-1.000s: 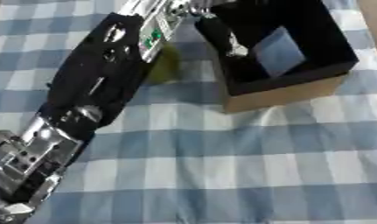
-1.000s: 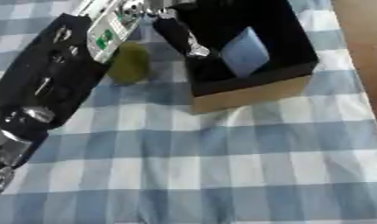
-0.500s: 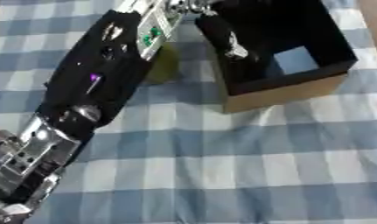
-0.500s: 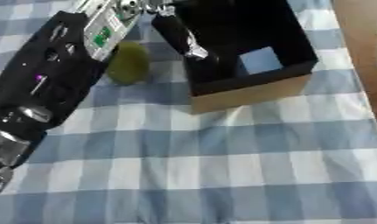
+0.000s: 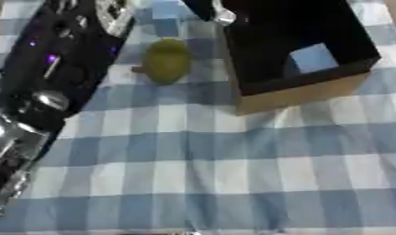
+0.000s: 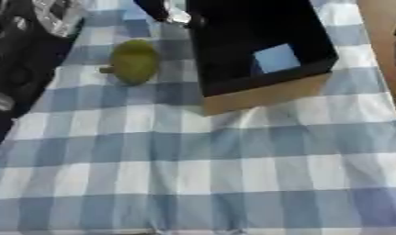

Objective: Pick up objects on the table and place them in the box.

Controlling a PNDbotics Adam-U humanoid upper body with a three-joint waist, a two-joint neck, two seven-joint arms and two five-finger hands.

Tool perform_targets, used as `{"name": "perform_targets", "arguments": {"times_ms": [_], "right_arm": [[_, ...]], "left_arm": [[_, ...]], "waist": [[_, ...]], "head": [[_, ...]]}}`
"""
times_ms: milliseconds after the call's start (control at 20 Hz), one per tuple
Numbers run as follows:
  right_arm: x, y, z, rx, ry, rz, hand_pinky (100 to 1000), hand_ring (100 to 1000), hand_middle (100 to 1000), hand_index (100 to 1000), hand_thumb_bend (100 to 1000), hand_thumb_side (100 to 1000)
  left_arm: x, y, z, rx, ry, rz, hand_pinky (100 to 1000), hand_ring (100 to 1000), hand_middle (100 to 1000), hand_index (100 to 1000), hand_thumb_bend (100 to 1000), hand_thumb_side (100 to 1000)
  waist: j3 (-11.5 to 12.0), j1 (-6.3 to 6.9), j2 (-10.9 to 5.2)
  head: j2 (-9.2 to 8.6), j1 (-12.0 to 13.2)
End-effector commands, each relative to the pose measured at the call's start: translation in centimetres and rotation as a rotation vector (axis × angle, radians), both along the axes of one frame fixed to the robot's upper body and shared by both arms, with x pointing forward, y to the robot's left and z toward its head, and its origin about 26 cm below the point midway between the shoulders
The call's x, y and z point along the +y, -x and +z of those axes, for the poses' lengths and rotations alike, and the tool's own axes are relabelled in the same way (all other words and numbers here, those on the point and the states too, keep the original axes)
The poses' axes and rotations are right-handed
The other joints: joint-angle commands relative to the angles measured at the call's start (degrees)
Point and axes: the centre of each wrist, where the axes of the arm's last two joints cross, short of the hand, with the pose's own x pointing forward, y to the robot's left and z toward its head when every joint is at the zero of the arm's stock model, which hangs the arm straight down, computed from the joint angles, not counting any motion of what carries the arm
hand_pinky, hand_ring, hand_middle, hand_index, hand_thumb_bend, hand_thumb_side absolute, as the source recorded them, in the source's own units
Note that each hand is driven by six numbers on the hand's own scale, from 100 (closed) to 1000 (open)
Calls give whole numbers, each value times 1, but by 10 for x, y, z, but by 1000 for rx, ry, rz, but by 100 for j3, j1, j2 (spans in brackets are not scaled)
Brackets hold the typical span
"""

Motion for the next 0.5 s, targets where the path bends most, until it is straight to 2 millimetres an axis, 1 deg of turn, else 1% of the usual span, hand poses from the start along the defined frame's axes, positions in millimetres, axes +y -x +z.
{"name": "perform_targets", "arguments": {"times_ms": [50,250,500], "right_arm": [[-2,3,11,-31,33,-10,898,985,593,899,100,470],[-1,3,9,-29,35,-6,898,984,593,899,100,470],[-1,3,8,-27,33,-6,899,986,591,899,100,470]], "left_arm": [[26,4,17,-22,5,56,897,873,821,899,577,524],[34,-3,7,20,-14,98,895,872,820,897,579,518],[42,-12,-11,79,-67,148,895,871,808,883,611,522]], "waist": [[24,7,-175],[53,-50,-180],[66,-76,-157]], "head": [[32,-76],[21,-83],[31,-4]]}}
